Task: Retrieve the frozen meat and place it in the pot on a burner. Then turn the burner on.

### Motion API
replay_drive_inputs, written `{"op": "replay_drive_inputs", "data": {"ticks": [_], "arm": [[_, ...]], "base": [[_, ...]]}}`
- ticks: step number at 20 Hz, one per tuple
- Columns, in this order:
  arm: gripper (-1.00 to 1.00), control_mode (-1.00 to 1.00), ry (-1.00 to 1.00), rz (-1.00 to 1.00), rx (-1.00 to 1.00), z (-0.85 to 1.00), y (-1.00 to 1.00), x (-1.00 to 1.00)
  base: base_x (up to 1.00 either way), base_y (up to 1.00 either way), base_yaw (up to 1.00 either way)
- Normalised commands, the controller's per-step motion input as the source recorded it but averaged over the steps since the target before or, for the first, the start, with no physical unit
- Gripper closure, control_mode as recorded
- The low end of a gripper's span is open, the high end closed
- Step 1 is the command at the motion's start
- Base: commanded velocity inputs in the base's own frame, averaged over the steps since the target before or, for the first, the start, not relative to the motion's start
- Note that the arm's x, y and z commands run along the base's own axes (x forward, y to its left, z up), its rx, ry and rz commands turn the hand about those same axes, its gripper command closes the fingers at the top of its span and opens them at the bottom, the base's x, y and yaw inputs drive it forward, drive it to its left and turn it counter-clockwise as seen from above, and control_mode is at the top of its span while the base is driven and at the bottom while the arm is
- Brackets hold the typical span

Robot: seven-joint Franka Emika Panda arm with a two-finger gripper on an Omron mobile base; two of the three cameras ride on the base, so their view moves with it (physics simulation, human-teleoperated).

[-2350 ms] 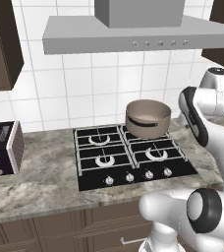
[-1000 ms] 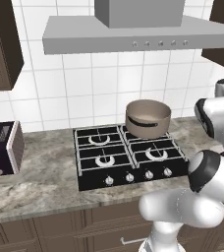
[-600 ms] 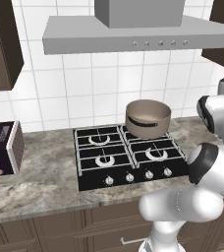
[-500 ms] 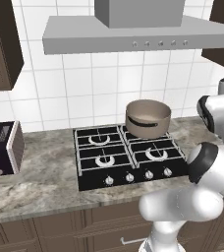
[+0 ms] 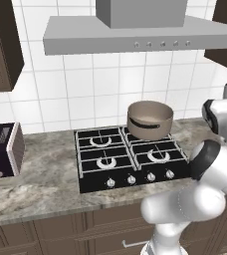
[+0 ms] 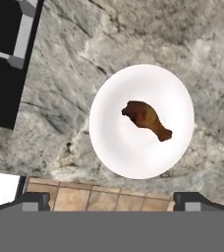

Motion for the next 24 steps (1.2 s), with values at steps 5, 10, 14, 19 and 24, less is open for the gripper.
{"op": "replay_drive_inputs", "data": {"ticks": [5, 10, 14, 19, 24], "arm": [[-1.0, -1.0, 0.03, 0.0, 0.09, -0.14, -0.34, 0.0], [-1.0, -1.0, 0.03, 0.0, 0.14, -0.19, -0.41, 0.01], [-1.0, -1.0, 0.01, 0.0, 0.12, -0.25, -0.3, 0.02], [-1.0, -1.0, 0.0, 0.05, 0.09, -0.35, -0.24, 0.12], [-1.0, -1.0, 0.0, 0.06, 0.05, -0.3, -0.22, 0.28]], "base": [[0.0, 0.0, 0.0], [0.0, 0.0, 0.0], [0.0, 0.0, 0.0], [0.0, 0.0, 0.0], [0.0, 0.0, 0.0]]}}
